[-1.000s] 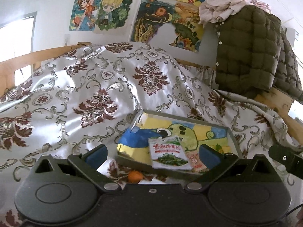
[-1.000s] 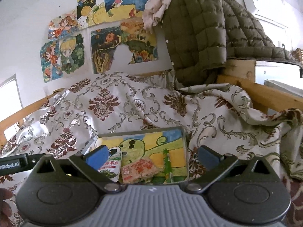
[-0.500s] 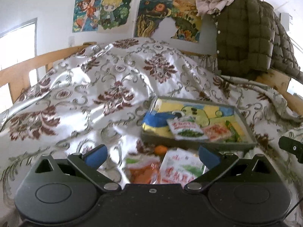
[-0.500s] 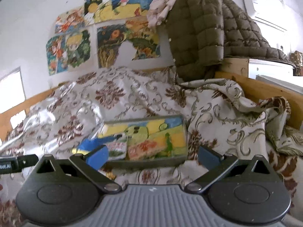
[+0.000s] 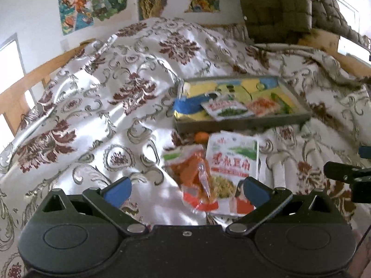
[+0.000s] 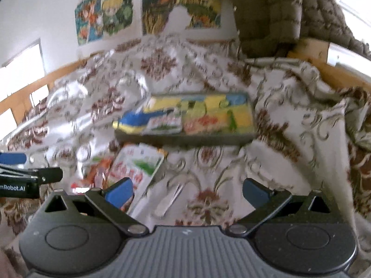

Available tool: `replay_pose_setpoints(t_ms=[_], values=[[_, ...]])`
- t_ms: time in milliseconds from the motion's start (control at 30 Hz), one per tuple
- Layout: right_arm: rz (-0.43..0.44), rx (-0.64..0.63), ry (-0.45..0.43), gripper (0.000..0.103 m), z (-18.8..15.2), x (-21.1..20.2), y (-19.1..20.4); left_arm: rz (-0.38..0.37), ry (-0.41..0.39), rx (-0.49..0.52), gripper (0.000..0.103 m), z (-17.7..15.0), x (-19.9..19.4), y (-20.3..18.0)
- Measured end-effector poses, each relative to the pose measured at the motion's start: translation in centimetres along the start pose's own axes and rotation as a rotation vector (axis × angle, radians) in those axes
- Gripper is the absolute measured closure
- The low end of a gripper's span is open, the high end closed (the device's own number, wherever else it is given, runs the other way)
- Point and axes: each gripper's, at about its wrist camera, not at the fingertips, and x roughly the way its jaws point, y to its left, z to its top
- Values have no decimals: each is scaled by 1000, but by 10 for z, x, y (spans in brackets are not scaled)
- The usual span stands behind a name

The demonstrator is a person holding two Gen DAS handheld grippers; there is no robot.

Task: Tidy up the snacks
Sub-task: 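Open both tools and pull them back from the tray toward the snack pile, then move the left tool to the orange dried-meat packet while the right tool reaches the bean-snack packet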

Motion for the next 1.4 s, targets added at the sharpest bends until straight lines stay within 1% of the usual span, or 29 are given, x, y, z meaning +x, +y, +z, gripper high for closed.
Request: replay_pose_setpoints(t_ms=[167,267,433,533,667,800,967,1133,1300,1400], values=[[-26,-45,42,0,-5,5,8,0,48,7,1,-7,10,0],[-16,-32,85,0,-6,12,6,-9,93,5,1,-8,19,2],[-25,8,174,0,-6,32,0,-59,164,14,1,-13,35,0],[-14,22,217,0,-7,42,-1,-63,190,19,1,-16,44,-2],[-10,13,275,0,-11,53,1,-72,214,-11,1,-16,53,-1],[-1,13,304,0,-12,61,2,-78,222,-5,1,-14,60,-4],[21,1,310,0,-6,69,1,-68,218,45,1,-10,67,-9],[51,-107,299,0,7,80,2,-85,221,68,1,-9,73,-10],[72,-79,319,0,14,92,-8,-125,225,86,1,-10,77,-14],[112,-70,331,0,17,100,-13,-142,226,115,1,-10,80,-19]])
